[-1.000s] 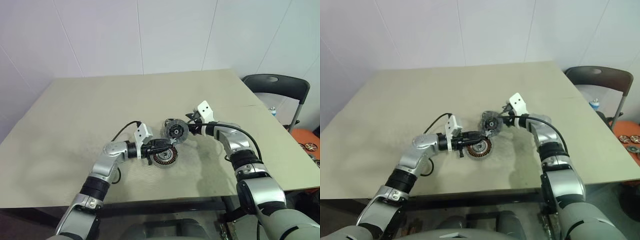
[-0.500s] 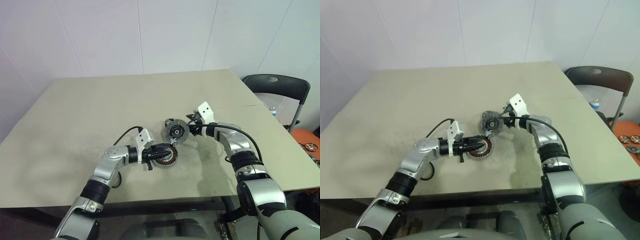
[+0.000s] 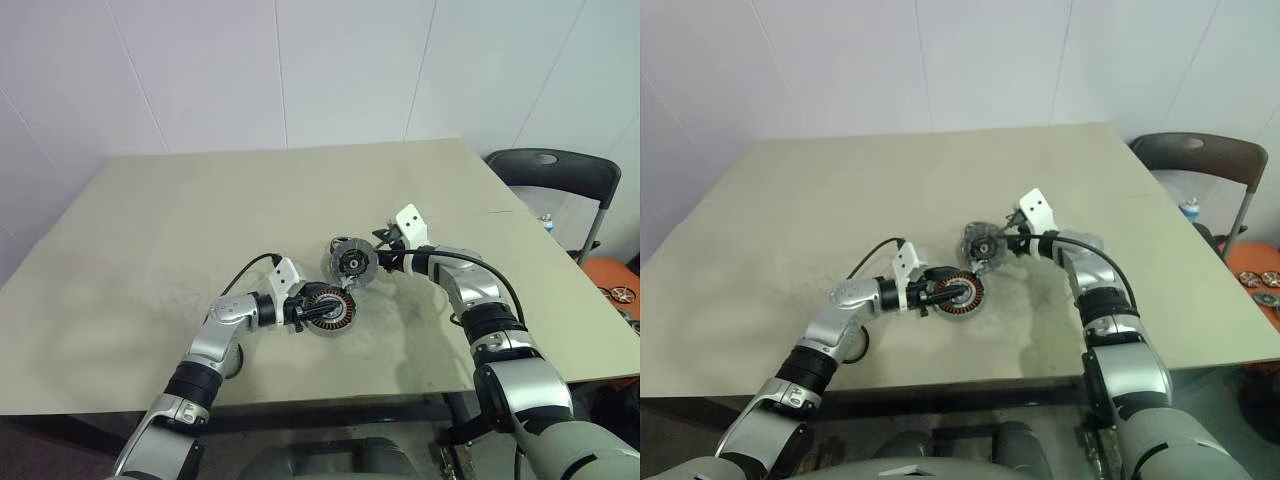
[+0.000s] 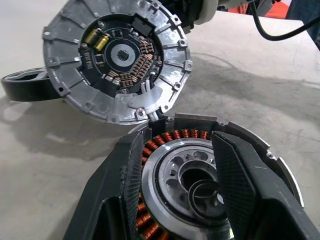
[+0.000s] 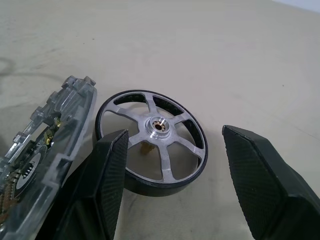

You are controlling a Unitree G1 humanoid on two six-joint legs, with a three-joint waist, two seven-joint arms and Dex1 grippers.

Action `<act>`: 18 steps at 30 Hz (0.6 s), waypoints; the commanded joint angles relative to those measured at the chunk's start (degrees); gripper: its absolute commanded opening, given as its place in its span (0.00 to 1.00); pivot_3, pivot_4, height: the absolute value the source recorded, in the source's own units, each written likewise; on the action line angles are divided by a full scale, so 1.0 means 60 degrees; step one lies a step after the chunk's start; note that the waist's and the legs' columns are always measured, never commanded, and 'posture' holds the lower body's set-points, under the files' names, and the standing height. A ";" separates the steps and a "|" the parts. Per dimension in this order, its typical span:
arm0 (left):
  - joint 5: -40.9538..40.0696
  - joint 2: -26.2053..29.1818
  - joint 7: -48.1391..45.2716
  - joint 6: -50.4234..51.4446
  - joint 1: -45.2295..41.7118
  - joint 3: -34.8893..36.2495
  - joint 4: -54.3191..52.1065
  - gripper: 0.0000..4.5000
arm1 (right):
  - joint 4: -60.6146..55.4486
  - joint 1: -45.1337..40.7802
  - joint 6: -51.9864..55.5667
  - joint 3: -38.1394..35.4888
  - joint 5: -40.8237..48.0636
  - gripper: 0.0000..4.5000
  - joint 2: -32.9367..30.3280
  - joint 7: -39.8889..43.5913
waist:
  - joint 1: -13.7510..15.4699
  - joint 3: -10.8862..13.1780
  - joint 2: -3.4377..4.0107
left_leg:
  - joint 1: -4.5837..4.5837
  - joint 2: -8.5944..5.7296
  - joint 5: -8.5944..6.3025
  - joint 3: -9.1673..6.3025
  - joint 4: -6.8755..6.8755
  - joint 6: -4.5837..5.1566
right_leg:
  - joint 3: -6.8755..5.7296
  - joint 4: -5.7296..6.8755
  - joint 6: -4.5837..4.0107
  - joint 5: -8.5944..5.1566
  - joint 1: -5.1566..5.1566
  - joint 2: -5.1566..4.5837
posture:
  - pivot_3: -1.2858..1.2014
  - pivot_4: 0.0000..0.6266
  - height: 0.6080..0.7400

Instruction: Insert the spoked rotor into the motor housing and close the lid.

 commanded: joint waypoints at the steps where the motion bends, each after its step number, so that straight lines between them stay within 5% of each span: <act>1: -0.0406 0.0247 0.0029 0.0076 0.0020 0.0563 -0.0668 0.52 | -0.0311 -0.0174 -0.0073 -0.0129 0.0138 0.70 -0.0043 -0.0061 | -0.0004 0.0000 0.0000 | 0.0000 0.0001 0.0000 0.0000 -0.0001 0.0000 | 0.0000 0.0000 0.0000 0.0000 -0.0001 0.0001 | 0.52 0.00 1.00; 12: -0.1874 0.1283 0.0657 0.1491 0.0496 0.2449 -0.2768 0.52 | -0.0734 -0.0086 0.0068 0.0113 0.0183 0.70 0.0235 0.0279 | -0.0019 0.0000 0.0000 | 0.0000 0.0004 0.0000 -0.0001 -0.0002 -0.0001 | 0.0000 0.0002 0.0000 0.0000 -0.0003 0.0002 | 0.52 0.00 1.00; 18: -0.2075 0.1518 0.1328 0.1516 0.0843 0.3277 -0.2819 0.52 | -0.3206 0.0769 0.1566 0.0921 0.0461 0.70 -0.0618 0.2469 | 0.0031 0.0000 0.0000 | -0.0005 0.0003 -0.0001 -0.0001 -0.0001 -0.0001 | -0.0002 -0.0002 0.0001 -0.0001 -0.0005 0.0001 | 0.52 0.00 1.00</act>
